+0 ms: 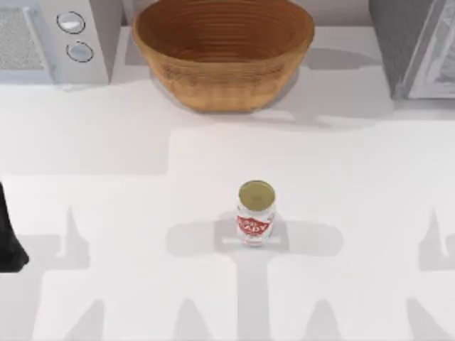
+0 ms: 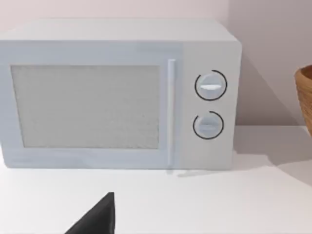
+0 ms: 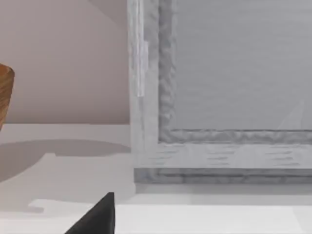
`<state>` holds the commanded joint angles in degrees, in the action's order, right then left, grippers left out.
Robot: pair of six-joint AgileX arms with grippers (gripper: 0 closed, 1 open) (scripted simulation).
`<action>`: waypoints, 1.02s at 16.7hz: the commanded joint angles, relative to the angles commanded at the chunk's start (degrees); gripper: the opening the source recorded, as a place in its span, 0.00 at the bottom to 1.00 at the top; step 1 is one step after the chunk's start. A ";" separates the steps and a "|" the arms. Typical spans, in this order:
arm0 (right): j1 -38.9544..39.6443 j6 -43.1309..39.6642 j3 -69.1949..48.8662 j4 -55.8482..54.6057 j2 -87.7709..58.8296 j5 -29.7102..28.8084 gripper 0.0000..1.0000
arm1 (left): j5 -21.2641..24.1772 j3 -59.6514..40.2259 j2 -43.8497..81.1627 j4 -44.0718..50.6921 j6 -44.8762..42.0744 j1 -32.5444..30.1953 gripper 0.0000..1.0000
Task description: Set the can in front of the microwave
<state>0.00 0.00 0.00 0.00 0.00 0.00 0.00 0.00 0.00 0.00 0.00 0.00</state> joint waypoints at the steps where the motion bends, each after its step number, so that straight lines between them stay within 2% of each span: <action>1: 0.00 0.00 0.00 0.00 0.00 0.00 1.00 | 0.00 0.00 0.00 0.00 0.00 0.00 1.00; 4: 0.00 0.00 0.00 0.00 0.00 0.00 1.00 | -0.01 -1.51 1.69 1.00 -0.06 -0.61 1.00; 8: 0.00 0.00 0.00 0.00 0.00 0.00 1.00 | -0.06 -10.37 11.61 6.90 -0.39 -4.22 1.00; 12: 0.00 0.00 0.00 0.00 0.00 0.00 1.00 | -0.13 -25.45 28.41 16.98 -0.88 -10.31 1.00; 17: 0.00 0.00 0.00 0.00 0.00 0.00 1.00 | -0.17 -49.33 54.99 33.11 -1.41 -19.85 1.00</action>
<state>0.00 0.00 0.00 0.00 0.00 0.00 -0.17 -49.33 54.99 33.11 -1.41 -19.85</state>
